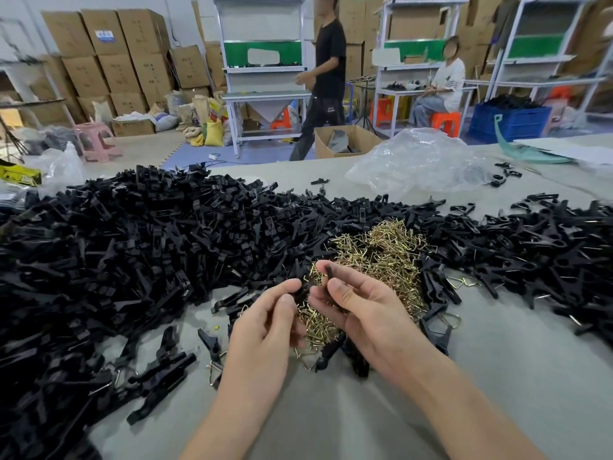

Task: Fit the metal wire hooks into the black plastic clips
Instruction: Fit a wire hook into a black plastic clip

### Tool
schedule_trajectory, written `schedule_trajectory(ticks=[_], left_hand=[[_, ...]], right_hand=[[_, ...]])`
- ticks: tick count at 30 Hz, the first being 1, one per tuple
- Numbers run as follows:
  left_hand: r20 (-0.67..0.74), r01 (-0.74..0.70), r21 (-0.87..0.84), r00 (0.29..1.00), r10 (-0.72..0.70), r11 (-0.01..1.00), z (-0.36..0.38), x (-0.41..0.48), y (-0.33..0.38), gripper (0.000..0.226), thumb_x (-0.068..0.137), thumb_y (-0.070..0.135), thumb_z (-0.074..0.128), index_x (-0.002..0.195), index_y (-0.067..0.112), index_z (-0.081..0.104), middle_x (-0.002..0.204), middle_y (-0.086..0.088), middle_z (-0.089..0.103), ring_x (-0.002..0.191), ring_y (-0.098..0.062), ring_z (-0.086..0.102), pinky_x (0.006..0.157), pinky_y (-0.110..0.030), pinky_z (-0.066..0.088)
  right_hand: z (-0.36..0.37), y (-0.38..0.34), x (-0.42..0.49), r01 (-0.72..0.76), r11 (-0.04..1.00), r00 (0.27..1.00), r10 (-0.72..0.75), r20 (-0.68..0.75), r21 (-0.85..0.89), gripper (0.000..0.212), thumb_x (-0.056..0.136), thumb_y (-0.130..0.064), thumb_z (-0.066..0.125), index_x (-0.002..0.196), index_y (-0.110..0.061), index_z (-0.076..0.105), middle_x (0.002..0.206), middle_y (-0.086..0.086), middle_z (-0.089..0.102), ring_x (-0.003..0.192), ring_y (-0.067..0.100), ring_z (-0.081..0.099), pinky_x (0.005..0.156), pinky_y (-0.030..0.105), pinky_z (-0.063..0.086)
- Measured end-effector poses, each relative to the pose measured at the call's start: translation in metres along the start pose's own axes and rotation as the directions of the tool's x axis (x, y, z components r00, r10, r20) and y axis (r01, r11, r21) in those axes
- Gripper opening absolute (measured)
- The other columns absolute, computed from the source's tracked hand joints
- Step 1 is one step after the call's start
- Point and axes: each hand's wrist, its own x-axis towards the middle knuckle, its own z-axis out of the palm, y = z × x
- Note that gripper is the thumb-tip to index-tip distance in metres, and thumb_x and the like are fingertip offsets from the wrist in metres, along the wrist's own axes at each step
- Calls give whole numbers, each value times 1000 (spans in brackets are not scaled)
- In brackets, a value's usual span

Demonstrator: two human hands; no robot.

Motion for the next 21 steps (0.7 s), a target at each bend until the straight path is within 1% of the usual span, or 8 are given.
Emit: schedule_trajectory(ticks=[1,4,7,10,14,16,18,21], left_hand=[[0,32,-67,999,-32,997,0,1,1,27,104,12,49,110,27,71,70,6,66,65,-9,63,58,-22,55],[11,105,-259,994,-105,960,-1,3,5,28,102,7,49,114,19,71,81,1,69,68,-11,64,58,-25,56],[31,129,-336,992,-126,933,0,2,7,27,101,8,49,115,16,71,84,-3,70,66,-13,63,56,-24,54],[39,131,-311,991,-125,941,0,1,5,26,100,12,51,115,19,71,84,-2,70,67,-14,63,56,-24,53],[52,96,-214,995,-87,972,-1,1,4,22,99,17,56,116,23,69,85,-3,73,69,-14,64,59,-23,54],[49,90,-172,995,-83,981,-1,1,4,19,99,17,58,114,23,68,83,-3,73,68,-14,66,59,-22,55],[36,90,-137,996,-85,986,-3,1,2,17,100,16,57,112,20,68,81,-4,73,69,-14,66,60,-22,55],[-12,106,-149,994,-109,983,-4,3,0,16,100,17,56,108,20,70,80,-1,73,67,-10,65,57,-21,54]], right_hand=[[0,0,-1,-7,1000,1000,7,7,-5,27,77,-6,67,102,-8,78,90,9,74,89,17,73,82,29,61],[1,0,-2,-19,996,1000,20,11,-81,25,77,-12,70,99,-17,82,95,3,75,94,13,71,87,29,60],[2,0,-2,-9,994,1000,11,17,-112,24,77,-15,71,100,-18,79,101,1,75,95,12,70,91,29,58],[2,-2,-3,7,994,1000,-5,26,-112,29,80,-14,70,109,-12,72,104,2,75,98,14,70,93,30,58],[2,-3,-3,3,995,1000,-1,29,-98,32,82,-11,68,113,-8,70,106,5,75,100,16,71,91,30,59],[2,-3,-4,0,995,1000,2,20,-97,31,82,-10,69,112,-8,72,107,7,75,101,18,72,90,30,59],[2,-3,-4,-7,996,1000,7,6,-87,28,81,-10,69,108,-10,75,108,11,75,98,19,73,84,28,60],[3,-2,-3,-15,997,1000,15,-3,-80,28,79,-11,71,106,-12,76,111,14,75,95,20,74,82,28,61]])
